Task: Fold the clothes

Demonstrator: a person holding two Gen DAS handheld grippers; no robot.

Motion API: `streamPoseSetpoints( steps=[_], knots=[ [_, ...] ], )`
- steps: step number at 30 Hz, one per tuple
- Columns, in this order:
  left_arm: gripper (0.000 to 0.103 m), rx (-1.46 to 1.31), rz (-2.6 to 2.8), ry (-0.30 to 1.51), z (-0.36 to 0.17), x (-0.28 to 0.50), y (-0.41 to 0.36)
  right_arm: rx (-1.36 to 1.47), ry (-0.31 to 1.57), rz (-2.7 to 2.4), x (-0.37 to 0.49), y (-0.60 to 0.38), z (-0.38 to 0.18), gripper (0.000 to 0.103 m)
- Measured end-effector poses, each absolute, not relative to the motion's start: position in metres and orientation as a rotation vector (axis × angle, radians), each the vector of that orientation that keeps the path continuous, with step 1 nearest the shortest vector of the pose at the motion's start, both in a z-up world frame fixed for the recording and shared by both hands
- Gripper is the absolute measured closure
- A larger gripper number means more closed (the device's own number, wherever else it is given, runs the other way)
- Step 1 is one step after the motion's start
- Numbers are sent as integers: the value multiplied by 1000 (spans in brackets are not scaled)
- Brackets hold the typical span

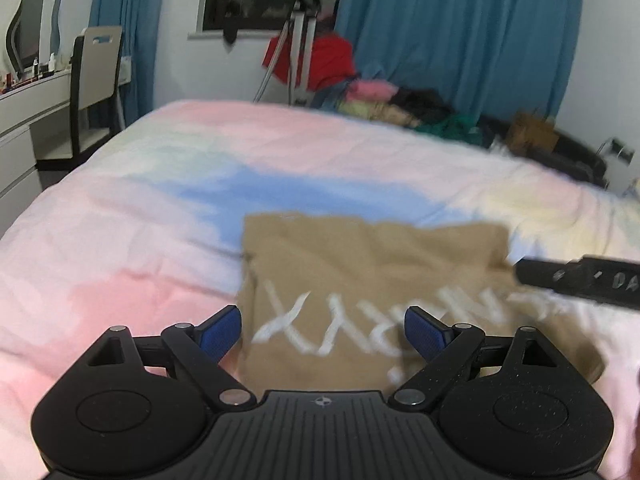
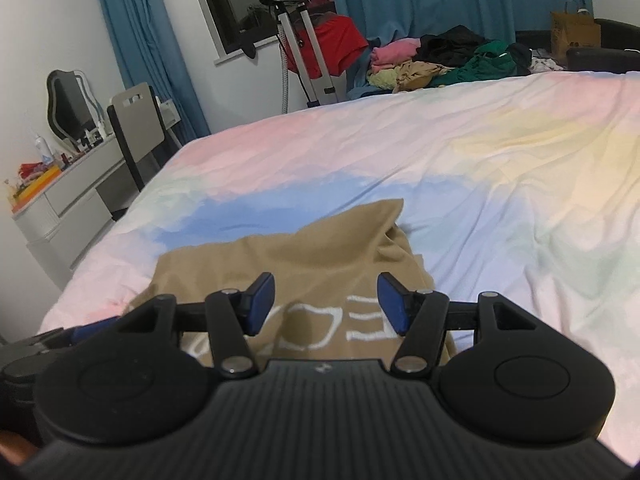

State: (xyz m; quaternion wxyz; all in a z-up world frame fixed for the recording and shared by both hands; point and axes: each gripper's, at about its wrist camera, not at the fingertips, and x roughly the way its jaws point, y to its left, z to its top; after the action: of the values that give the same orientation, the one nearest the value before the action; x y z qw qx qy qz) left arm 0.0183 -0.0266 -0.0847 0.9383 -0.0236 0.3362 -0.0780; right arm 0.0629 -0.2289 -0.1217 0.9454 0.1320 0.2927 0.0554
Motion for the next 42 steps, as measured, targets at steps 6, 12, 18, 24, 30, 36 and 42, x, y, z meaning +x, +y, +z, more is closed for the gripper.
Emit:
streamPoseSetpoints(
  steps=[6, 12, 18, 24, 30, 36, 42],
  knots=[
    [13, -154, -135, 741, -88, 14, -15, 240, 733, 119, 77, -227, -154, 43],
    [13, -296, -184, 699, -66, -27, -8, 282, 735, 118, 75, -231, -155, 43],
    [12, -560, -279, 745, -64, -49, 11, 335, 745, 110, 77, -234, -157, 43],
    [12, -802, -302, 878, -99, -32, 22, 356, 746, 104, 76, -236, -158, 43],
    [11, -910, -286, 915, -122, -15, 23, 371, 747, 94, 77, -236, -158, 43],
    [12, -914, -354, 960, -128, -14, 11, 374, 747, 87, 77, -235, -158, 43],
    [17, -952, -308, 836, -122, -7, 19, 376, 746, 82, 76, -234, -157, 43]
  ],
)
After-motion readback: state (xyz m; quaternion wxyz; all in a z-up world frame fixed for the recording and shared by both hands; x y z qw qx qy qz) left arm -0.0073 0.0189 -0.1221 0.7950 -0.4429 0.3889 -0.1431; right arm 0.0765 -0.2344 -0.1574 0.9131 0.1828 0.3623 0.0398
